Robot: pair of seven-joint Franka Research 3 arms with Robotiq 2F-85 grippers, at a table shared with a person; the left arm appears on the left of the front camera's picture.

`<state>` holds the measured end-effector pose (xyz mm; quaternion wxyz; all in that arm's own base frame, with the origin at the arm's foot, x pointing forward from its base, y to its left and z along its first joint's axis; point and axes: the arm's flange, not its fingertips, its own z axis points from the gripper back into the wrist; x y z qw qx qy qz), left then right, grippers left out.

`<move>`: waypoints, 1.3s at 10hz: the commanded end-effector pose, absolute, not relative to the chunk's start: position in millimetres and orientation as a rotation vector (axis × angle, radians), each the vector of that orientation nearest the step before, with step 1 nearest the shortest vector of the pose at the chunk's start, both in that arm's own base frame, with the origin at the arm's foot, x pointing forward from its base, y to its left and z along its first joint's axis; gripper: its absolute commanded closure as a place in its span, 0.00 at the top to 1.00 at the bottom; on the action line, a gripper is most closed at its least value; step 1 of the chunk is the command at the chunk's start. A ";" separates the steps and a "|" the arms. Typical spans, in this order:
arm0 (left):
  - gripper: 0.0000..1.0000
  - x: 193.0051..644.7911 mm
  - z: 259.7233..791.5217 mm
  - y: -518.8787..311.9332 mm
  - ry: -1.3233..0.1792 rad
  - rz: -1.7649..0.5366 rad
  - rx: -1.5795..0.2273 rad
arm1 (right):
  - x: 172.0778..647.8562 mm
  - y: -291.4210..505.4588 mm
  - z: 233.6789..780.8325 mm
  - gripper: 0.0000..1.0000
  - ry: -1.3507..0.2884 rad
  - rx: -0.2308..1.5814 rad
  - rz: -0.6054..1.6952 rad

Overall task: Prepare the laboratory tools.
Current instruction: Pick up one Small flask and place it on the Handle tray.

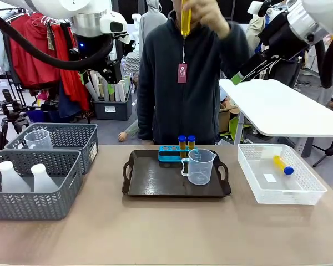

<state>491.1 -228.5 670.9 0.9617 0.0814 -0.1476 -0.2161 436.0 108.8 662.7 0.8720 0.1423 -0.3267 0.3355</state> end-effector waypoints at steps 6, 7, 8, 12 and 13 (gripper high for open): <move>1.00 446.9 646.4 -148.7 -0.303 -0.147 0.168 | 435.8 108.3 663.3 1.00 -0.685 0.303 0.702; 1.00 446.4 633.7 -130.6 -0.290 -0.095 0.161 | 435.8 108.3 663.3 1.00 -0.685 0.303 0.702; 1.00 446.1 619.8 -118.2 -0.276 -0.064 0.149 | 435.8 108.3 663.3 1.00 -0.685 0.303 0.702; 1.00 452.8 545.3 -82.6 -0.249 0.037 0.121 | 435.8 108.3 663.3 1.00 -0.685 0.303 0.702; 1.00 453.0 527.3 -77.8 -0.238 0.075 0.115 | 435.8 108.3 663.3 1.00 -0.685 0.303 0.702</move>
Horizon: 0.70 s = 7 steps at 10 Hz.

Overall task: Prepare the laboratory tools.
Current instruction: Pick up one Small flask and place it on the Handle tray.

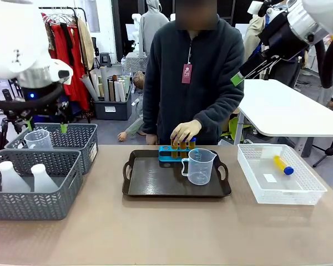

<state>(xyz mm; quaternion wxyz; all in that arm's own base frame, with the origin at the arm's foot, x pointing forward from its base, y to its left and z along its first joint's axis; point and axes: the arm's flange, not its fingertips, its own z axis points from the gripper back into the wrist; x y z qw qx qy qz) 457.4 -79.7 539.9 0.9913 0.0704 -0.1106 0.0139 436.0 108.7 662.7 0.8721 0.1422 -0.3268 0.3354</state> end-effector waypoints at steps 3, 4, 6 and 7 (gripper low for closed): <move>1.00 451.4 481.3 -44.5 -0.164 0.163 0.072 | 435.8 108.3 663.3 1.00 -0.685 0.303 0.702; 1.00 450.3 468.8 -35.0 -0.148 0.178 0.062 | 435.8 108.3 663.3 1.00 -0.685 0.303 0.702; 1.00 452.6 449.8 -21.7 -0.132 0.186 0.047 | 435.8 108.3 663.3 1.00 -0.685 0.303 0.702; 1.00 453.6 445.1 -19.8 -0.133 0.180 0.044 | 435.8 108.3 663.3 1.00 -0.685 0.303 0.702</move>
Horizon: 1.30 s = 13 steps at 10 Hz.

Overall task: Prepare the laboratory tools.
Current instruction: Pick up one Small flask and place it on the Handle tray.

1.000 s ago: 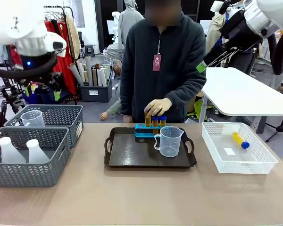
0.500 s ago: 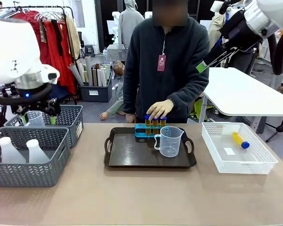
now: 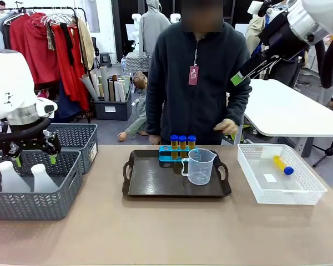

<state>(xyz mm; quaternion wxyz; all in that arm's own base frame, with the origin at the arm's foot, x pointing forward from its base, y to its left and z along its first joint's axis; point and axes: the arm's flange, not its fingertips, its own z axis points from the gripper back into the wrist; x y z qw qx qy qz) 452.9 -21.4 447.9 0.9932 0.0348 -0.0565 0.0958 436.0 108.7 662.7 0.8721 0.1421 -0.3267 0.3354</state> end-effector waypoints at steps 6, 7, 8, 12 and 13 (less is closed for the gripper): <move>1.00 456.0 417.3 -8.3 -0.086 0.145 0.002 | 435.8 108.3 663.3 1.00 -0.685 0.303 0.702; 1.00 458.5 414.9 -8.5 -0.098 0.138 0.024 | 435.8 108.3 663.3 1.00 -0.685 0.303 0.702; 0.80 460.5 416.3 -9.0 -0.104 0.138 0.030 | 435.8 108.3 663.3 1.00 -0.685 0.303 0.702; 0.00 460.3 416.8 -11.1 -0.098 0.129 0.038 | 435.8 108.3 663.3 1.00 -0.685 0.303 0.702; 0.00 461.1 416.1 -11.3 -0.097 0.126 0.037 | 435.8 108.3 663.3 1.00 -0.685 0.303 0.702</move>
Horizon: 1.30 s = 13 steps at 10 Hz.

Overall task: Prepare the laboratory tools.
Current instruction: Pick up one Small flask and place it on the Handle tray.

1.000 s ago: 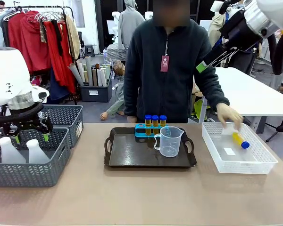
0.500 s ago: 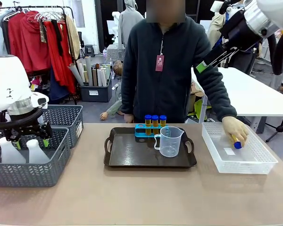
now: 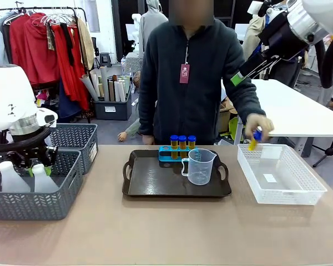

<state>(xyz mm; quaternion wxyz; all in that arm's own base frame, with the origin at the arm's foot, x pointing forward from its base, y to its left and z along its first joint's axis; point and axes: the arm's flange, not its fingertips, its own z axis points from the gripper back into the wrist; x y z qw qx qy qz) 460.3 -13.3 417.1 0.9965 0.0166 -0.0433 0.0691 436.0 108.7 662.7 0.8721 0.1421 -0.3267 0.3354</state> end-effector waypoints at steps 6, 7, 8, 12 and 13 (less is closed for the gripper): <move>0.00 459.9 482.6 -27.8 -0.150 0.120 0.038 | 435.8 108.3 663.3 1.00 -0.685 0.303 0.702; 0.00 458.6 516.3 -32.7 -0.159 0.107 0.051 | 435.8 108.3 663.3 1.00 -0.685 0.303 0.702; 0.00 454.1 546.5 -38.2 -0.163 0.089 0.063 | 435.8 108.3 663.3 1.00 -0.685 0.303 0.702; 0.00 439.7 654.4 -79.0 -0.230 -0.009 0.147 | 435.8 108.3 663.3 1.00 -0.685 0.303 0.702; 0.00 435.8 679.3 -92.8 -0.265 -0.041 0.164 | 435.8 108.3 663.3 1.00 -0.685 0.303 0.702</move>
